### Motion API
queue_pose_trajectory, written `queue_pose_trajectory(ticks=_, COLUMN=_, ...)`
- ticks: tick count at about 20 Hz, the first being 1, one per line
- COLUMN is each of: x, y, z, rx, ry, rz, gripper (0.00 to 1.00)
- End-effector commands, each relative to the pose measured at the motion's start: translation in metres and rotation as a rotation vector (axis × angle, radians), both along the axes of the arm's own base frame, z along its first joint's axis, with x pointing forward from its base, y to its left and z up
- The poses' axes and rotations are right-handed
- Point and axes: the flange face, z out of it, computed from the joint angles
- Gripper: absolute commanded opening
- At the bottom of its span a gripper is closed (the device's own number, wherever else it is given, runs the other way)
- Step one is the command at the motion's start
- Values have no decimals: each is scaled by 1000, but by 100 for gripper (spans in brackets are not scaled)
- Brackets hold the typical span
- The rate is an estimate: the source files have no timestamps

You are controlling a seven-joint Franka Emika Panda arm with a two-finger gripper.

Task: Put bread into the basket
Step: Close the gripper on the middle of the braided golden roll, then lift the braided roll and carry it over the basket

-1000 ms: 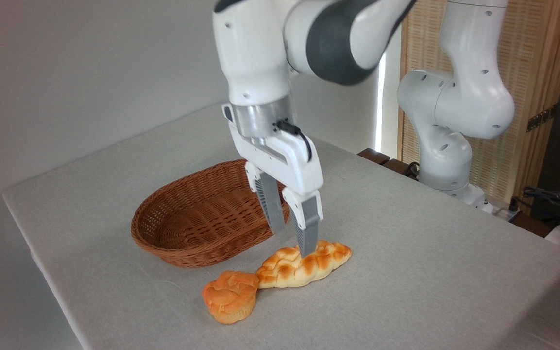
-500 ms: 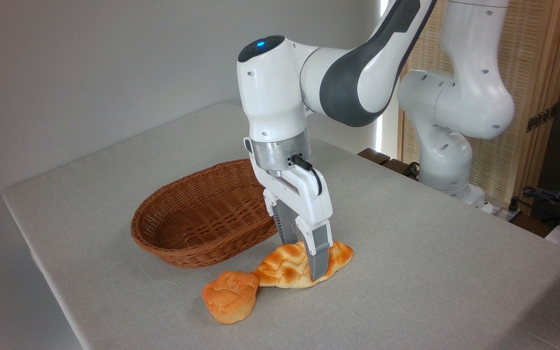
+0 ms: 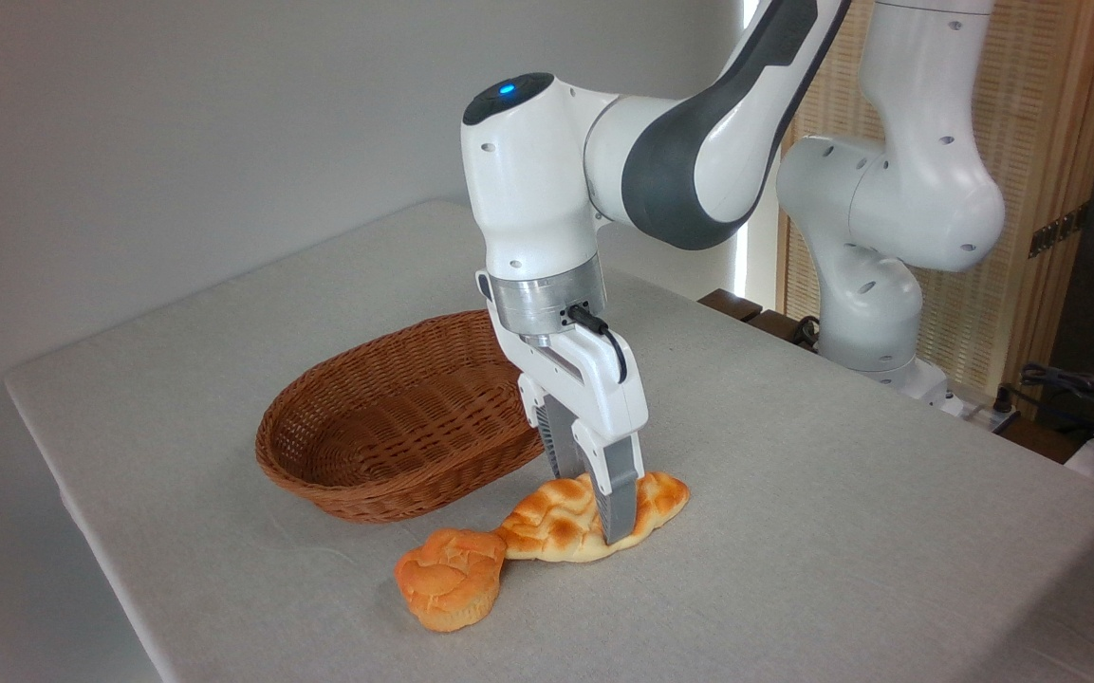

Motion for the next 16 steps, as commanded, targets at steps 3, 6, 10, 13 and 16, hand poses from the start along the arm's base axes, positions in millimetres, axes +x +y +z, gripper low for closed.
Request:
queue_pose_trajectory(ticks=3, x=-1, y=1, z=-7, rx=0, ry=9, rz=-16, gripper=39)
queue_pose_trajectory(ticks=6, x=8, y=7, z=16, rx=3, ry=-11, rz=0, gripper=40)
queue_pose_trajectory(ticks=10, x=25, y=31, z=85, rx=10, ry=42, rz=16, gripper=40)
queue_pose_trajectory(ticks=13, x=29, y=32, z=123, rx=4, ry=50, rz=35, gripper=41)
queue_pose_trajectory(ticks=16, x=39, y=13, z=153, rx=-106, ry=33, rz=81, gripper=41)
